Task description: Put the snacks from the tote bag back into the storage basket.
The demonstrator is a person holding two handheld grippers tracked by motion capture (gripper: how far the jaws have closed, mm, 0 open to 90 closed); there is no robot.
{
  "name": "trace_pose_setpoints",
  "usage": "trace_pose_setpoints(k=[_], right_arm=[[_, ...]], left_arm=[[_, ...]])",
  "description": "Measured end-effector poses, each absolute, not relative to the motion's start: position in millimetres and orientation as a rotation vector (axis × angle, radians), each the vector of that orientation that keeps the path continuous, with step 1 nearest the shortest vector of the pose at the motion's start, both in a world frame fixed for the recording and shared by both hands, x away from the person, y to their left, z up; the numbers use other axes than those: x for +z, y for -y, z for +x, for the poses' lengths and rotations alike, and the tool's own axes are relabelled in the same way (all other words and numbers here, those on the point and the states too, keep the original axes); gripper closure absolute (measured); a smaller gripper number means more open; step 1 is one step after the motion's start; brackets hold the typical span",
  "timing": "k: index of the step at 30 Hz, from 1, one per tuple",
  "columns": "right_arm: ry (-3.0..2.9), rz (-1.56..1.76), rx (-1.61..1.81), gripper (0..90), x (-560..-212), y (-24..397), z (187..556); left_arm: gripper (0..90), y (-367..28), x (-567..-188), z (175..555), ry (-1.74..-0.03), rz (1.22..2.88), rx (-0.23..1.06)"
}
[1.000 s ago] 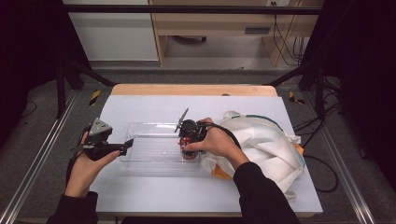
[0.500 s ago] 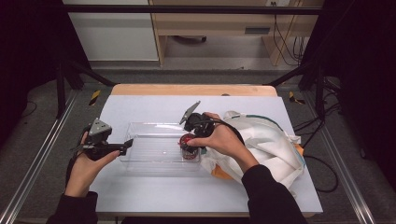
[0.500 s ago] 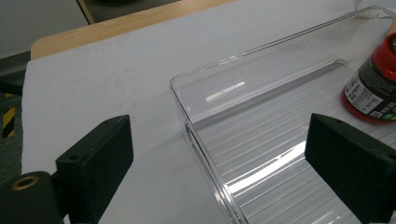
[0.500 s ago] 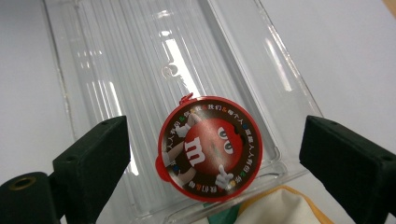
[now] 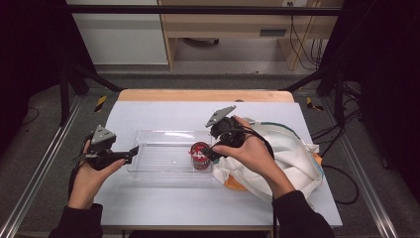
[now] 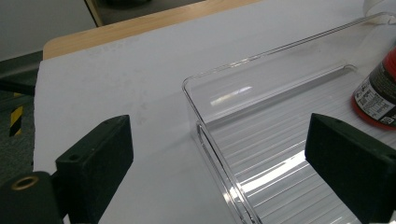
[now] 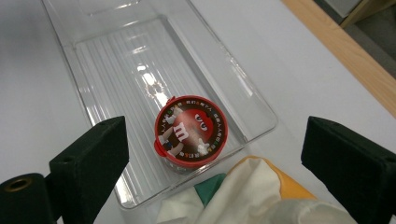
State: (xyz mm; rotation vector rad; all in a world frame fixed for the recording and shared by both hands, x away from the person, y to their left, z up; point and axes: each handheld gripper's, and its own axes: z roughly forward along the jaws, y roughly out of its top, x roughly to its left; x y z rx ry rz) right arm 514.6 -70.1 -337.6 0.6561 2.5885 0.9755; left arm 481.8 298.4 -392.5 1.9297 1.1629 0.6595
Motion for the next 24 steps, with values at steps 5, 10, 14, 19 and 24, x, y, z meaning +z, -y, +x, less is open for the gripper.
trace_pose_setpoints(k=[5,10,14,19,24], right_arm=[[-2.522,0.711,1.021,8.0,-329,83,505],[-2.478,0.739,1.02,8.0,-324,95,498],[-2.443,0.762,1.043,8.0,-322,103,493],[-2.412,0.785,1.046,8.0,-321,114,487],[-2.397,0.809,1.058,8.3,-320,125,481]], left_arm=[[7.8,-299,-393,482,-1.161,1.928,0.665],[7.8,-299,-392,482,-1.158,1.922,0.668],[7.8,-300,-393,482,-1.165,1.927,0.665],[7.8,-300,-392,482,-1.165,1.92,0.664],[7.8,-300,-392,481,-1.166,1.913,0.664]])
